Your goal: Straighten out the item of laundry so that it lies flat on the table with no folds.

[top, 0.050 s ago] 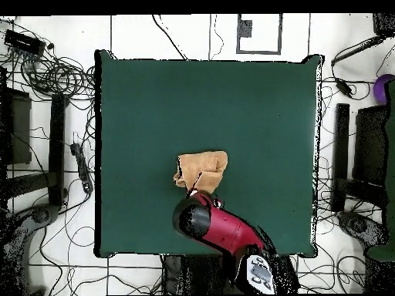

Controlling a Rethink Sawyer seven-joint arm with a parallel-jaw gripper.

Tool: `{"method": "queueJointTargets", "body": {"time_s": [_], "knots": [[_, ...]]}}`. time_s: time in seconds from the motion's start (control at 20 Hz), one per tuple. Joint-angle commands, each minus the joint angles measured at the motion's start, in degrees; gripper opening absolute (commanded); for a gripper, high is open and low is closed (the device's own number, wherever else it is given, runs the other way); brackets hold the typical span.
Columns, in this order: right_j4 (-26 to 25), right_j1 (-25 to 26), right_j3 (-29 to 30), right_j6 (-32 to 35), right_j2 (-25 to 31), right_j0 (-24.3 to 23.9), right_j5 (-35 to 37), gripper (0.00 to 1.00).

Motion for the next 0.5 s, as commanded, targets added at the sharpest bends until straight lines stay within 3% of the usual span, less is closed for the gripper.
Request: {"method": "queueJointTargets", "body": {"time_s": [0.05, 0.3, 0.5], "knots": [[5.6, -5.9, 0.9, 16.5, -0.2, 8.5, 8.1, 1.00], [2.2, -9.8, -8.7, 16.5, -11.2, 16.8, 30.6, 1.00], [0.5, -10.6, -14.6, 14.6, -11.9, 17.2, 38.3, 1.00]]}}
